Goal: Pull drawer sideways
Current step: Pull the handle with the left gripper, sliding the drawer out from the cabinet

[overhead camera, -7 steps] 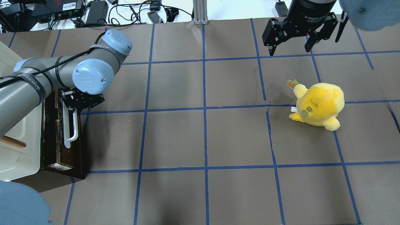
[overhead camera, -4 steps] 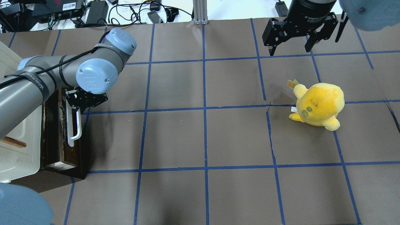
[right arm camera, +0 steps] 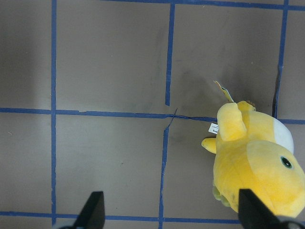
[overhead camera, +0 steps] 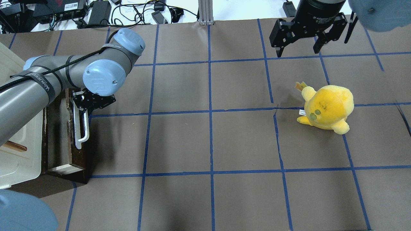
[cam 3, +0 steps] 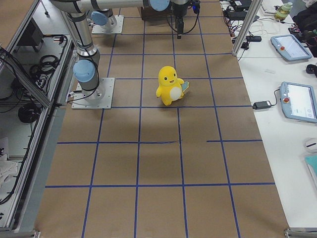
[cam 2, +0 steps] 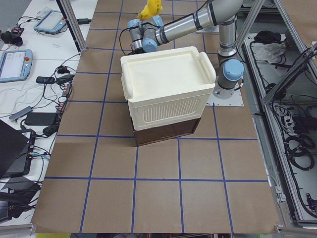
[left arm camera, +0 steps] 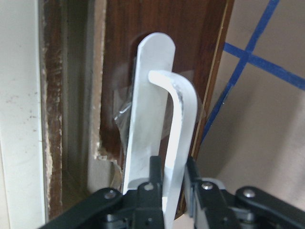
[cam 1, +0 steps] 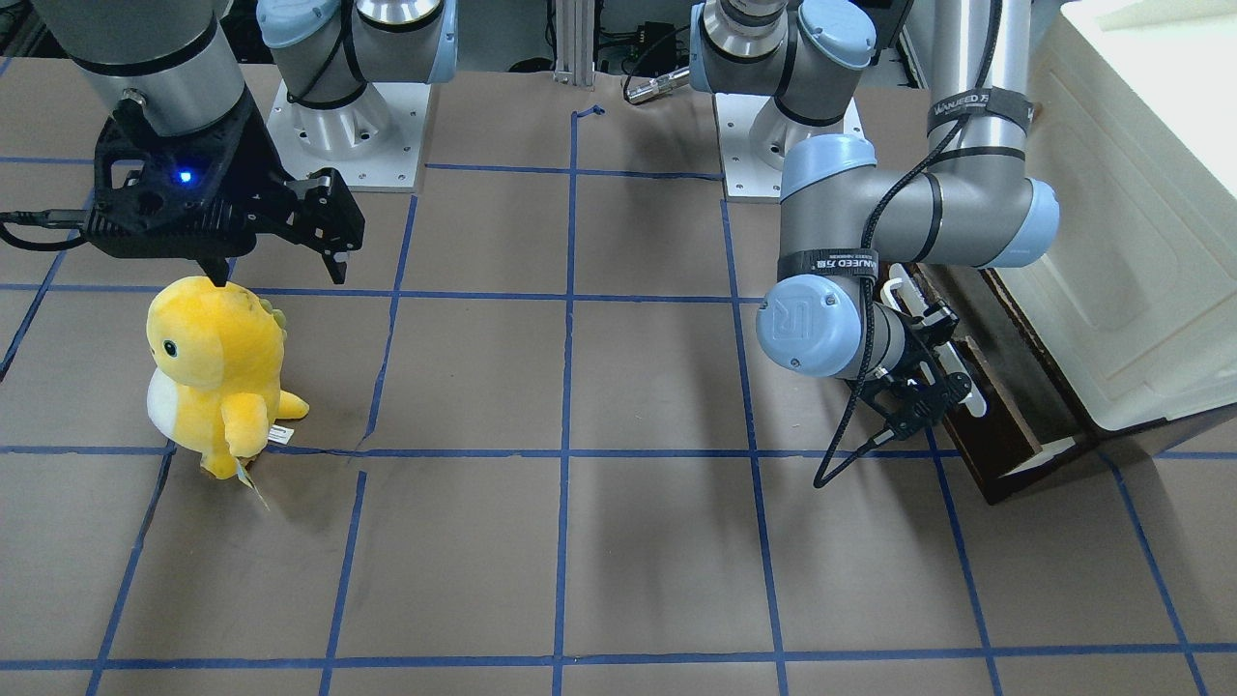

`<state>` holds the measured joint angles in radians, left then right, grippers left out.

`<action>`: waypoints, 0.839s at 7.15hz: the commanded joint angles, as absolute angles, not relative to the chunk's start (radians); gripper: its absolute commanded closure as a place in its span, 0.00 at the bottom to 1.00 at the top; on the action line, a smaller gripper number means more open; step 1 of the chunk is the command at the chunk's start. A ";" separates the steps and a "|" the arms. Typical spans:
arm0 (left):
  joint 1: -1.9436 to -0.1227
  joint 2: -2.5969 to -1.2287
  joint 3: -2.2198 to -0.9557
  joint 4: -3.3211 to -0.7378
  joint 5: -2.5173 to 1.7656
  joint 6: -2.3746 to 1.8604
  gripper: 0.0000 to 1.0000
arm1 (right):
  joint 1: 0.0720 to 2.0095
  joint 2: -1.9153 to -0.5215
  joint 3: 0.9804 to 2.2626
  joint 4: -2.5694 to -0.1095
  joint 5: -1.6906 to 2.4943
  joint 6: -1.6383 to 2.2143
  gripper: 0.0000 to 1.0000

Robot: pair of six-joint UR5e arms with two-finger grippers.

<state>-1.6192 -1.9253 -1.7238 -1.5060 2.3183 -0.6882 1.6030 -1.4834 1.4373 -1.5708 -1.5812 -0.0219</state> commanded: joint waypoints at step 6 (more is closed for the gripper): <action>-1.672 -1.936 -1.697 -1.505 2.303 -0.712 0.98 | 1.603 -1.483 1.437 -1.571 -1.580 -0.021 0.00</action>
